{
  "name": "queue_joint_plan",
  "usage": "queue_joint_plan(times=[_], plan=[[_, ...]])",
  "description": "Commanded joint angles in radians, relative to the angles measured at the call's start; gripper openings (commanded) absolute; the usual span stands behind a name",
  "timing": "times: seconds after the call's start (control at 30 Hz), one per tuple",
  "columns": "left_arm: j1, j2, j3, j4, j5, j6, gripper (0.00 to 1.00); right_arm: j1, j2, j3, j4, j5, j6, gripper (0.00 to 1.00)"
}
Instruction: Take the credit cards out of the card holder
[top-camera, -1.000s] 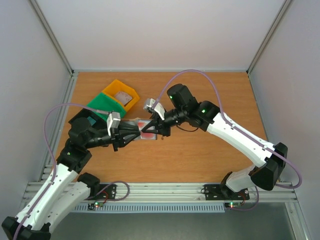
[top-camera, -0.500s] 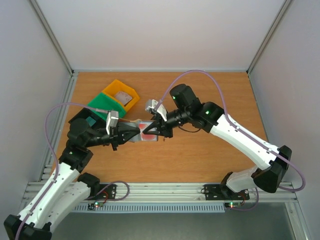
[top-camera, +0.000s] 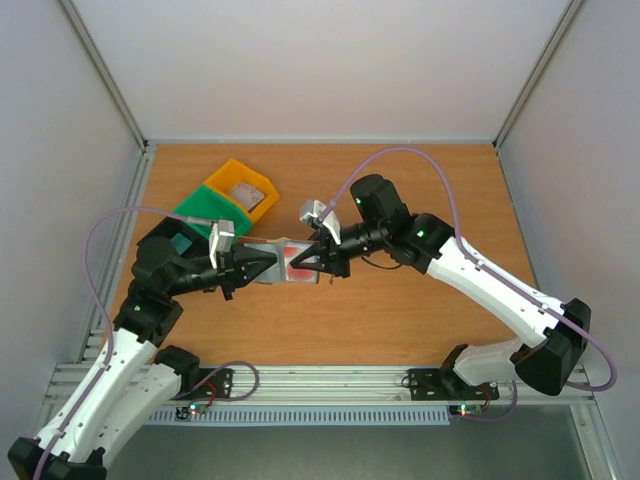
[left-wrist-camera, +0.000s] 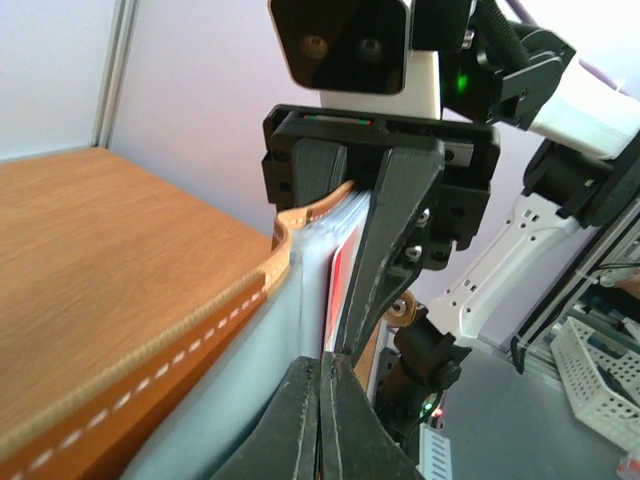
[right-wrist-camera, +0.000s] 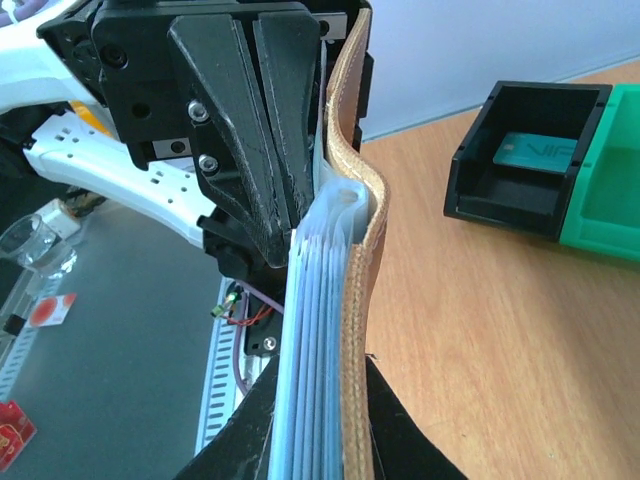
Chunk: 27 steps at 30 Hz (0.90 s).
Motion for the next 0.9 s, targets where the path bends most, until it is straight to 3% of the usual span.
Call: queue_joint_plan(times=[0.0, 0.1, 0.23, 0.33, 0.43, 0.57, 0.87], plan=[[0.024, -0.010, 0.032, -0.143, -0.091, 0.086, 0.00, -0.005, -0.059, 0.005, 0.028, -0.111, 0.001, 0.08], [0.028, -0.031, 0.052, -0.248, -0.181, 0.180, 0.02, -0.016, -0.073, 0.007, 0.014, -0.115, -0.004, 0.08], [0.045, -0.043, 0.064, -0.358, -0.344, 0.286, 0.56, -0.021, -0.086, 0.025, -0.027, -0.142, -0.025, 0.09], [0.046, -0.039, 0.054, -0.387, -0.368, 0.326, 0.76, -0.021, -0.069, 0.055, -0.057, -0.186, -0.029, 0.10], [0.047, -0.039, 0.043, -0.364, -0.290, 0.325, 0.98, -0.020, -0.053, 0.076, -0.066, -0.209, -0.023, 0.10], [0.046, -0.045, 0.025, -0.248, -0.083, 0.258, 0.99, -0.020, -0.048, 0.077, -0.060, -0.213, -0.022, 0.10], [0.046, -0.036, -0.019, 0.009, 0.193, 0.083, 0.96, -0.021, -0.046, 0.070, -0.077, -0.122, -0.030, 0.10]])
